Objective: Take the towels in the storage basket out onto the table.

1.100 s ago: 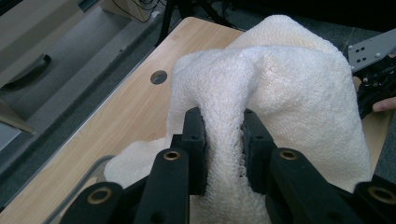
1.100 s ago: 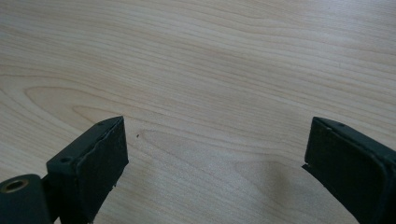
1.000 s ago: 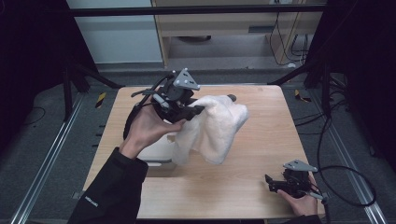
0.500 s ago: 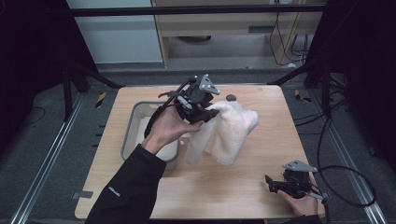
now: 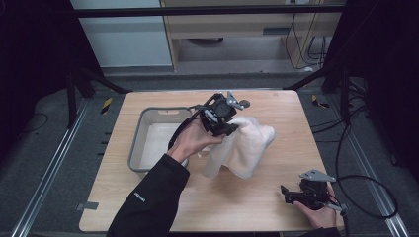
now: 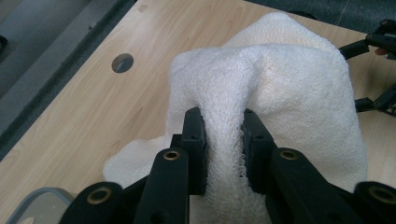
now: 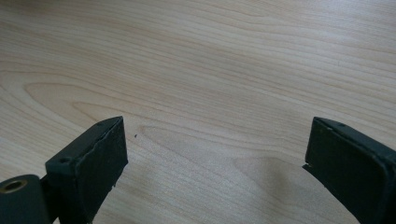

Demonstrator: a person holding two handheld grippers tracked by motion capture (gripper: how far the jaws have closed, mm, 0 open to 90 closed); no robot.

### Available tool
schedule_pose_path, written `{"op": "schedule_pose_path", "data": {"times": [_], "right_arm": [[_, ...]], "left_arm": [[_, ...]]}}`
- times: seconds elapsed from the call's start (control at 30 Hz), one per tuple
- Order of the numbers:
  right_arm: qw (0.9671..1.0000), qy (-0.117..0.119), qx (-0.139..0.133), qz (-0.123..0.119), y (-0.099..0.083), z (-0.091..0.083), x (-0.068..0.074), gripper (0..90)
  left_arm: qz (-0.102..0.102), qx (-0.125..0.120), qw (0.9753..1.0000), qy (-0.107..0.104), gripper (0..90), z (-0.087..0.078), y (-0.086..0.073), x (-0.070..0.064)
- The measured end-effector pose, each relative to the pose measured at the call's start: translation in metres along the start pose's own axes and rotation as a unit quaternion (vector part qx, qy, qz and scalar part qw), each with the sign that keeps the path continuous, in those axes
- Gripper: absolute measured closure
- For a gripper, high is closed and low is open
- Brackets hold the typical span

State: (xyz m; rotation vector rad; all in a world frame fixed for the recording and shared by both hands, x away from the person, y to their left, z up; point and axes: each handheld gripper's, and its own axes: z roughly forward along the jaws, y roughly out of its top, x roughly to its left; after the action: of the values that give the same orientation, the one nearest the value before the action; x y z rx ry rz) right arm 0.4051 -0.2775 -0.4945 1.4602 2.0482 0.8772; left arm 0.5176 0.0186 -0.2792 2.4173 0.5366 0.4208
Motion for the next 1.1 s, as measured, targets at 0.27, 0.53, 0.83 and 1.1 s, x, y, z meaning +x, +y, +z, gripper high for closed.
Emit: {"op": "schedule_pose_path", "data": {"times": [0.27, 0.53, 0.83, 1.1], "right_arm": [[1.0, -0.002, 0.0, 0.008, -0.002, 0.0, -0.003, 5.8], [1.0, -0.002, 0.003, 0.009, -0.002, 0.001, -0.004, 5.9], [0.9999, -0.008, 0.005, 0.008, -0.003, 0.002, -0.004, 6.0], [0.9999, -0.007, 0.007, 0.01, -0.003, 0.002, -0.005, 5.8]], "left_arm": [[-0.003, 0.017, 0.9998, -0.009, 74.5, 0.029, -0.011, -0.003], [-0.002, 0.03, 0.9994, -0.02, 73.9, 0.052, -0.023, -0.009], [0.0, 0.029, 0.9992, -0.026, 70.9, 0.066, -0.031, -0.019], [0.0, 0.035, 0.999, -0.027, 66.0, 0.077, -0.039, -0.025]]}}
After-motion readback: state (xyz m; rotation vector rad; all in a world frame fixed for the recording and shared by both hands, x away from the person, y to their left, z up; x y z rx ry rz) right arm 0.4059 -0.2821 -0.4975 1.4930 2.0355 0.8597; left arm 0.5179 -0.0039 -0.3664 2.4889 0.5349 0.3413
